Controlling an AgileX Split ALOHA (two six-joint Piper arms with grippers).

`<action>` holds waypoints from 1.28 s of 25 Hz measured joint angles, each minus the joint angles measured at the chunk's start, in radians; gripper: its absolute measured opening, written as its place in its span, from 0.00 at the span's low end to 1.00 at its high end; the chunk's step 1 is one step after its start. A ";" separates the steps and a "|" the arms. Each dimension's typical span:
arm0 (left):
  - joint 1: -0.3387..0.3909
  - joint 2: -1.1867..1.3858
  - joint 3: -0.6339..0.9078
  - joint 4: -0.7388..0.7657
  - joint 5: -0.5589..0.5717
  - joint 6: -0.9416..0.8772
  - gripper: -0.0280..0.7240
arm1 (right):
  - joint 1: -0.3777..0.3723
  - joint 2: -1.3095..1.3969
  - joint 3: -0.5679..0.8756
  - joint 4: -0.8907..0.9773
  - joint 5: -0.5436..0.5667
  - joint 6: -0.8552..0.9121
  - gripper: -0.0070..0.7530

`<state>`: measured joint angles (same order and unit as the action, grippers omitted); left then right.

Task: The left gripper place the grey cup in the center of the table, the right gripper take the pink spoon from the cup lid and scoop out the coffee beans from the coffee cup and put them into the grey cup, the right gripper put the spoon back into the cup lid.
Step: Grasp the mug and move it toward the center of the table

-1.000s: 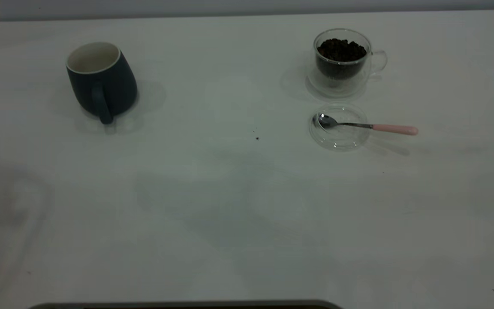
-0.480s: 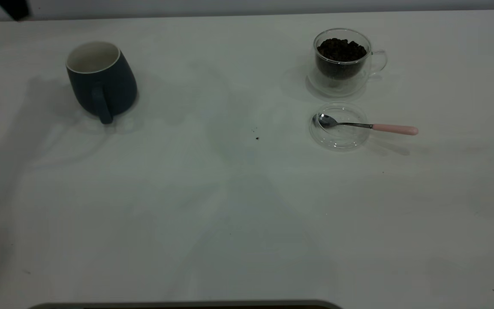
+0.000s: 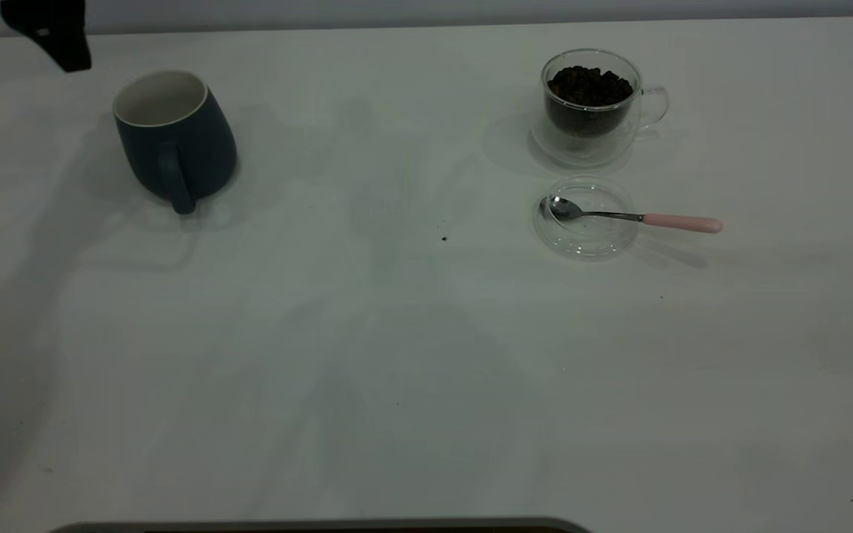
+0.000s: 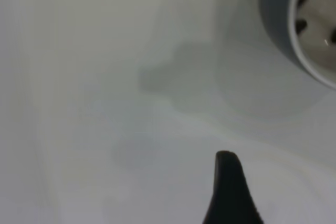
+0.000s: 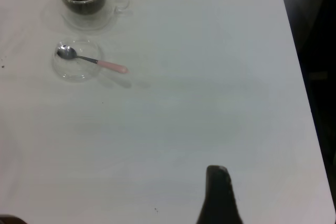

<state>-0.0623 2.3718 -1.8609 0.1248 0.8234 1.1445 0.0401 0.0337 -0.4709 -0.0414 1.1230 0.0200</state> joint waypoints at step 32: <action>-0.198 0.136 -0.001 0.011 -0.080 0.212 0.79 | 0.000 0.000 0.000 0.000 0.000 0.000 0.79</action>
<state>-0.2603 2.5083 -1.8620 0.1355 0.7432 1.3566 0.0401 0.0337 -0.4709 -0.0414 1.1230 0.0200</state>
